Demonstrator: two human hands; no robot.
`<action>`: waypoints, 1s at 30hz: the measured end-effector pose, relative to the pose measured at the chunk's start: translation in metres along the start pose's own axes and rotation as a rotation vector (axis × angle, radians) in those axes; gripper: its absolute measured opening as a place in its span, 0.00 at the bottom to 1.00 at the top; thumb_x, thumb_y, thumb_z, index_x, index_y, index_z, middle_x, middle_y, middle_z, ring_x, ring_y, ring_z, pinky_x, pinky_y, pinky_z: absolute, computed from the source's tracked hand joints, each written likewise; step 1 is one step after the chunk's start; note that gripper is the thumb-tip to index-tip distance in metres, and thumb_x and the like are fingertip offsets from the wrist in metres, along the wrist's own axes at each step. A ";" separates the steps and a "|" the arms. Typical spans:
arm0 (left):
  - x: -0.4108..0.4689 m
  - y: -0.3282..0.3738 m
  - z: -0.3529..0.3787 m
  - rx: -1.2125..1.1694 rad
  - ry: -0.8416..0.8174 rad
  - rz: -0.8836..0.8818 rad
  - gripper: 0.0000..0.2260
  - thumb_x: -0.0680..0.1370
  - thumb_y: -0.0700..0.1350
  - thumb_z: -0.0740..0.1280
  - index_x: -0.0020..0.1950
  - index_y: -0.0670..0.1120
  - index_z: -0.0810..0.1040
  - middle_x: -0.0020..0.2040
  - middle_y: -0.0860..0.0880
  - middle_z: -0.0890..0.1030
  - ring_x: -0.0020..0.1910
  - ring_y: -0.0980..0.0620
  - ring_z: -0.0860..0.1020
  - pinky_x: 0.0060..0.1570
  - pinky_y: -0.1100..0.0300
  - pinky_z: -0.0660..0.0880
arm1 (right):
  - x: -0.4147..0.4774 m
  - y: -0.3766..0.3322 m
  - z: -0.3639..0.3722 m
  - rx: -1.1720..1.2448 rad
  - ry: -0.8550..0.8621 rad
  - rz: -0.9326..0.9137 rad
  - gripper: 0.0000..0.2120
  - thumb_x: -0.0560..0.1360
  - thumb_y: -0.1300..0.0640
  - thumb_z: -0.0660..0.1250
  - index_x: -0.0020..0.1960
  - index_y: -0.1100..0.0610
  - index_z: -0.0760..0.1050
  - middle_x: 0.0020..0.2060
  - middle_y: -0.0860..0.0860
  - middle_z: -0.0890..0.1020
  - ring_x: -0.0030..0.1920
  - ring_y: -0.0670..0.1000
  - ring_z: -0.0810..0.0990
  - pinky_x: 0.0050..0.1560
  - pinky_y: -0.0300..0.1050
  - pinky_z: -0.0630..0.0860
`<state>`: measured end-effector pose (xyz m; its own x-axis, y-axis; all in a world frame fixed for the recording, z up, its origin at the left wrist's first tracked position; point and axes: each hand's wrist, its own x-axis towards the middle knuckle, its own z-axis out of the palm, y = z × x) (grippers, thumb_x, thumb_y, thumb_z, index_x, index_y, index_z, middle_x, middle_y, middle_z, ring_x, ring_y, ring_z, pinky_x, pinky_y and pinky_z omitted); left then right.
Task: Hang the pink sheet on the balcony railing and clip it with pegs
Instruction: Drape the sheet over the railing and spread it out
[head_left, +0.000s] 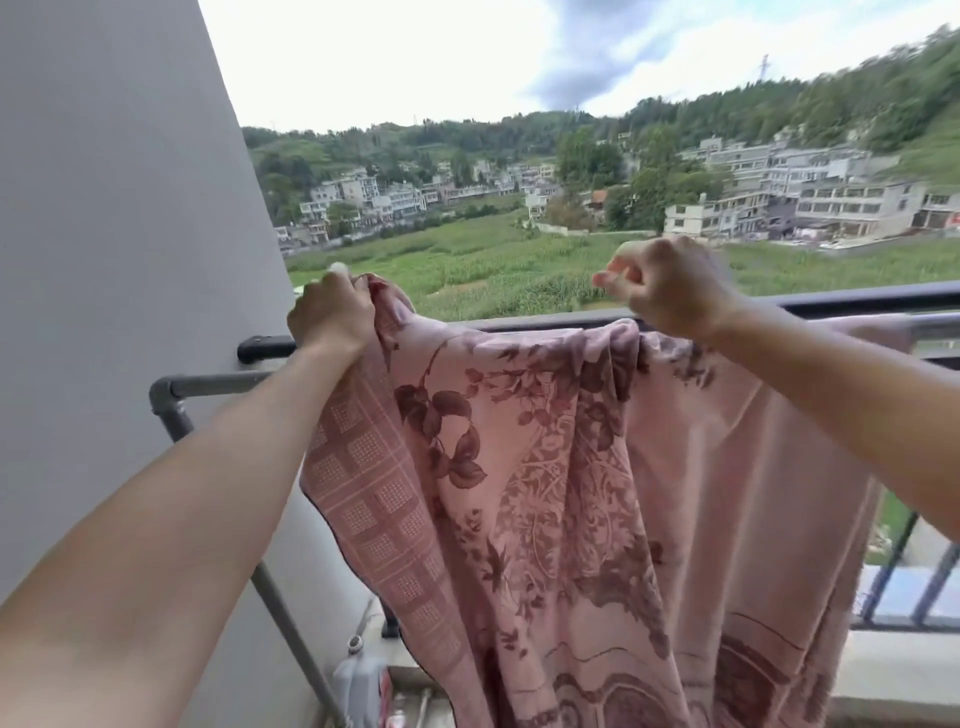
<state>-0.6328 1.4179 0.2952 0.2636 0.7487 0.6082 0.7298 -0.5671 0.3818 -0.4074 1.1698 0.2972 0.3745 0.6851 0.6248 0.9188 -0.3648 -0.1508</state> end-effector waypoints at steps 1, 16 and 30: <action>-0.002 -0.012 0.010 0.025 -0.082 -0.030 0.16 0.82 0.52 0.57 0.55 0.41 0.77 0.56 0.36 0.80 0.56 0.36 0.77 0.51 0.49 0.71 | -0.006 -0.021 0.011 0.021 -0.050 -0.063 0.15 0.78 0.43 0.64 0.49 0.53 0.80 0.35 0.51 0.83 0.32 0.53 0.80 0.33 0.42 0.76; -0.123 -0.095 0.041 -0.271 -0.053 -0.074 0.16 0.72 0.58 0.70 0.48 0.45 0.81 0.62 0.46 0.76 0.55 0.49 0.77 0.50 0.50 0.76 | 0.017 -0.100 0.076 0.209 0.137 0.028 0.09 0.78 0.57 0.64 0.50 0.59 0.83 0.42 0.55 0.85 0.39 0.53 0.77 0.39 0.43 0.71; 0.062 -0.153 -0.054 -0.370 0.181 -0.381 0.12 0.71 0.48 0.73 0.50 0.44 0.83 0.51 0.41 0.83 0.55 0.48 0.82 0.50 0.61 0.75 | 0.059 -0.039 0.037 -0.163 -0.025 0.425 0.08 0.76 0.53 0.67 0.47 0.56 0.83 0.44 0.55 0.84 0.44 0.57 0.81 0.43 0.45 0.75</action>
<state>-0.7619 1.5327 0.3119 -0.1114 0.8718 0.4770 0.4739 -0.3753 0.7966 -0.4168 1.2474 0.3116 0.7188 0.4675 0.5145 0.6520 -0.7102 -0.2656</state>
